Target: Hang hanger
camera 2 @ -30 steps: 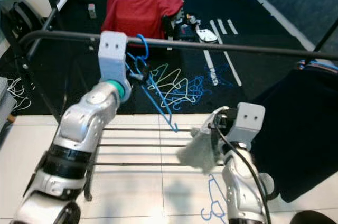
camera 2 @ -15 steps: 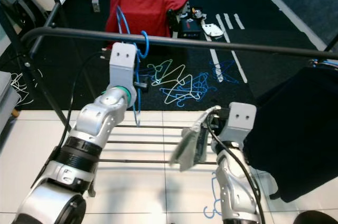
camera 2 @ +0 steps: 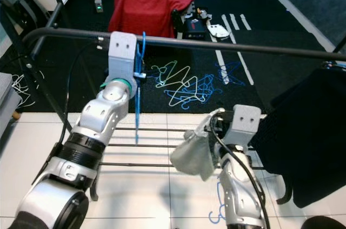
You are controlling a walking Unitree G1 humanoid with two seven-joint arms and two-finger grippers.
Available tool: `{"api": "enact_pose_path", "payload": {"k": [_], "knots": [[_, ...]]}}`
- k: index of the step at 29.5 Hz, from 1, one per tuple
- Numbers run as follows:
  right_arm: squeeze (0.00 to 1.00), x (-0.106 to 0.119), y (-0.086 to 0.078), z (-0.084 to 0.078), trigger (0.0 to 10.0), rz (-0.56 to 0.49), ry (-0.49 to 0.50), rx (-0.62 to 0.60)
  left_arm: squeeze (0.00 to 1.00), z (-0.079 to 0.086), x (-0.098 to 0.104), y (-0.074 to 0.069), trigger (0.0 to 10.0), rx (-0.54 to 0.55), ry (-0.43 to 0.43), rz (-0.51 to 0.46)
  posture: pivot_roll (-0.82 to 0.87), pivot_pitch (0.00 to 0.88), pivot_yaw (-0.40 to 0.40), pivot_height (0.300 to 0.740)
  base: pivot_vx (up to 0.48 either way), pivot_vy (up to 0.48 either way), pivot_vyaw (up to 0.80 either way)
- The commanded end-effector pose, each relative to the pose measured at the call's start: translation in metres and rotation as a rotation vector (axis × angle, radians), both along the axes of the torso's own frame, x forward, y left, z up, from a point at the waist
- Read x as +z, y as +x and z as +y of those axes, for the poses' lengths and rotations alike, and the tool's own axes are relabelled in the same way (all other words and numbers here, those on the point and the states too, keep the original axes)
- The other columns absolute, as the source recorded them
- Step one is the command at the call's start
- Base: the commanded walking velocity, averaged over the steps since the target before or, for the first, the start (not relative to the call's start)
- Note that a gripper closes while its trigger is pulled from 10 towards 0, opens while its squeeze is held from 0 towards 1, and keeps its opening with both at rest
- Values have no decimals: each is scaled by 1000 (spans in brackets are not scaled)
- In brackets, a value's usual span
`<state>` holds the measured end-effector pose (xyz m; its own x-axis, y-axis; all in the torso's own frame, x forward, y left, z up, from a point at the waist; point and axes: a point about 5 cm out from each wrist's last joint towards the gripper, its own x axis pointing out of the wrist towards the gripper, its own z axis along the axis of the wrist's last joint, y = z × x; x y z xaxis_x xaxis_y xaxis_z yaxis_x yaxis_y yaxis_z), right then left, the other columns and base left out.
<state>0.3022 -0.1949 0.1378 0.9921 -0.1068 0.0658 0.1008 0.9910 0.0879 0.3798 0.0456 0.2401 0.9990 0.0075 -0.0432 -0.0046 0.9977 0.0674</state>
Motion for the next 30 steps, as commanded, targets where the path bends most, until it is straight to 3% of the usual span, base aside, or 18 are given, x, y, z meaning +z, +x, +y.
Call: {"api": "enact_pose_path", "payload": {"k": [1,16,30], "knots": [[0,-1,-2,1,10000,1,6,2,0,-17,-1,-3,0,-54,-33,8,-50,104,67,740,0,0,0],[0,-3,-3,4,10000,4,9,8,0,-15,8,-1,0,-27,-37,-53,-49,103,69,740,0,0,0],[0,-3,-3,5,10000,6,10,12,0,-22,23,-2,0,-84,-69,-123,-49,105,67,740,0,0,0]]}}
